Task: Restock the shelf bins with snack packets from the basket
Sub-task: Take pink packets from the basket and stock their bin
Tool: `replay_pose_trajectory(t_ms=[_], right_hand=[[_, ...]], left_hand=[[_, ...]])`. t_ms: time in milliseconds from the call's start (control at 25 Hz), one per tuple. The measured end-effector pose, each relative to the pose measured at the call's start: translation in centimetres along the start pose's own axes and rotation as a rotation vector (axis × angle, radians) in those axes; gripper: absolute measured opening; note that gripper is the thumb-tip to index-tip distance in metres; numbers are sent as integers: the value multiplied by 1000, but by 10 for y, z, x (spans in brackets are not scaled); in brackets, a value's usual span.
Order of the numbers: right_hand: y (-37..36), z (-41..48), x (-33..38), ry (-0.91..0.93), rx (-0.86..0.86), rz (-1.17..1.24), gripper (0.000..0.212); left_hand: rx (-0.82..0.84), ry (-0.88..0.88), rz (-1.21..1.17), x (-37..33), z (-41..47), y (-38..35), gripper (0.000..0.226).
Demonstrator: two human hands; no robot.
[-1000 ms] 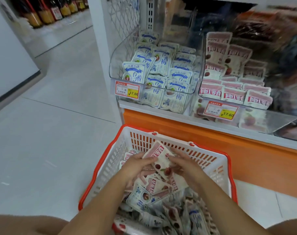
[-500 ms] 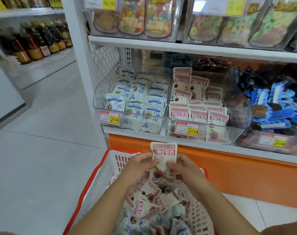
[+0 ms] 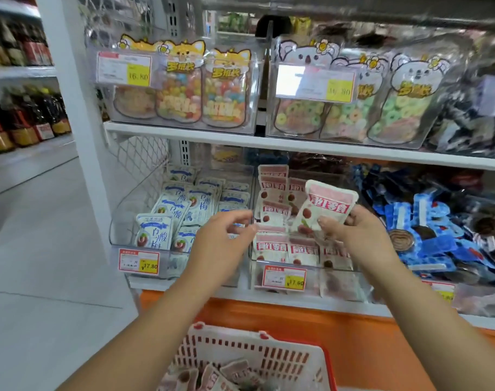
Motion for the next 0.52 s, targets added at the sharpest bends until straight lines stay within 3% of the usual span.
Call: replay_pose_trajectory(t_ms=[80, 200, 320, 520], right_hand=[[3, 46, -4, 7, -98, -91, 21], [-7, 105, -25, -110, -112, -197, 29], [-18, 140, -45, -291, -37, -240, 34], [-27, 163, -63, -345, 147, -403, 33]], left_hand=[[-27, -24, 168, -2, 28, -4, 43], [105, 60, 208, 9, 64, -26, 58], [158, 153, 48, 22, 75, -43, 53], [125, 156, 3, 31, 78, -49, 47]])
Point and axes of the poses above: each hand's wrist, its own z-axis towards the middle knuckle, its own y-axis out of the back of the hand, x = y × z, the point moved 4 cm from there along z, towards the middle knuckle, and after that the axes turned 13 degrees about z, right-handed, at the moved point
